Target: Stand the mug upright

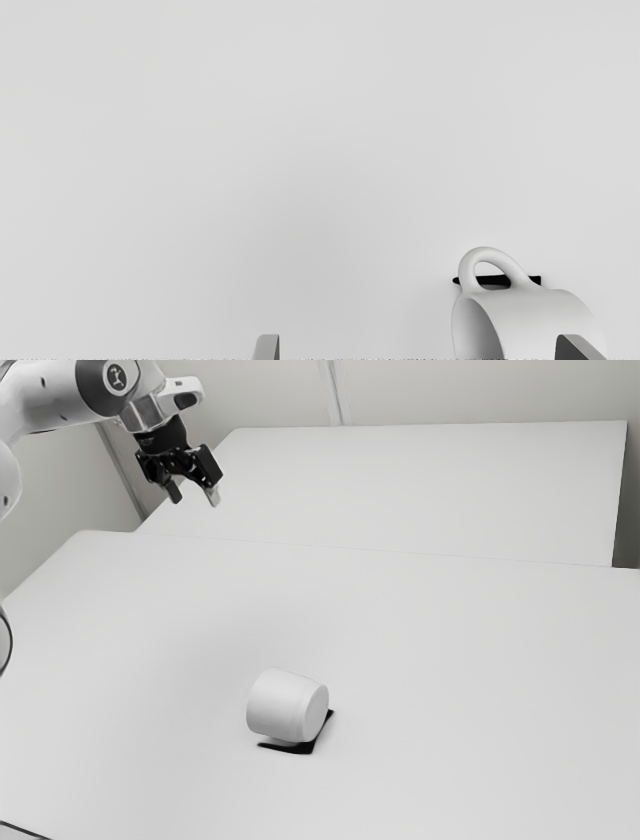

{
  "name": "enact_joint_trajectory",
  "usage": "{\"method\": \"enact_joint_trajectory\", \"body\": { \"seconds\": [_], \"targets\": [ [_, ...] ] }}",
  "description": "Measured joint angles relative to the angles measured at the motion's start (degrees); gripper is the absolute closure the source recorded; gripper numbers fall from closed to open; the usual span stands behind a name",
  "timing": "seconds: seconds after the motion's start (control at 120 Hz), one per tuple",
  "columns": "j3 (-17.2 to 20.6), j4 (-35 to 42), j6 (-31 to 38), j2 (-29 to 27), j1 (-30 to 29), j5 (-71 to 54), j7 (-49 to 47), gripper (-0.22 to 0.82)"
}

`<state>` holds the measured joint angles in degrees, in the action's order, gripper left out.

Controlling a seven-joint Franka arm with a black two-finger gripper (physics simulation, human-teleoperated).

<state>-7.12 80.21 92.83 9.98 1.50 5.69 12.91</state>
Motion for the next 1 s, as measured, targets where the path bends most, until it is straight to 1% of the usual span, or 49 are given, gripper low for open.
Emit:
{"method": "enact_joint_trajectory", "body": {
  "seconds": [0.167,0.258,0.342,0.525,0.592,0.642,0.725,0.875,1.0],
  "targets": [
    [0.0,0.26,-0.58,-0.12,0.0,0.02,0.2,0.0],
    [0.0,1.75,-0.73,-0.53,0.02,0.08,0.31,0.0],
    [0.06,6.75,-0.6,-2.89,-0.01,2.34,0.21,0.0],
    [0.01,21.82,-0.31,-12.45,0.03,8.28,-0.8,0.0],
    [0.0,28.48,1.57,-16.5,-0.03,11.09,-1.02,0.0],
    [-0.03,31.88,3.0,-18.05,-0.07,13.51,-0.82,0.0],
    [-0.33,36.45,4.81,-18.35,-0.37,18.52,0.37,0.0],
    [-0.61,41.26,6.74,-15.46,-0.89,25.11,3.58,0.0],
    [-0.63,46.81,8.73,-14.79,-0.9,29.7,6.87,0.0]
  ]
}}
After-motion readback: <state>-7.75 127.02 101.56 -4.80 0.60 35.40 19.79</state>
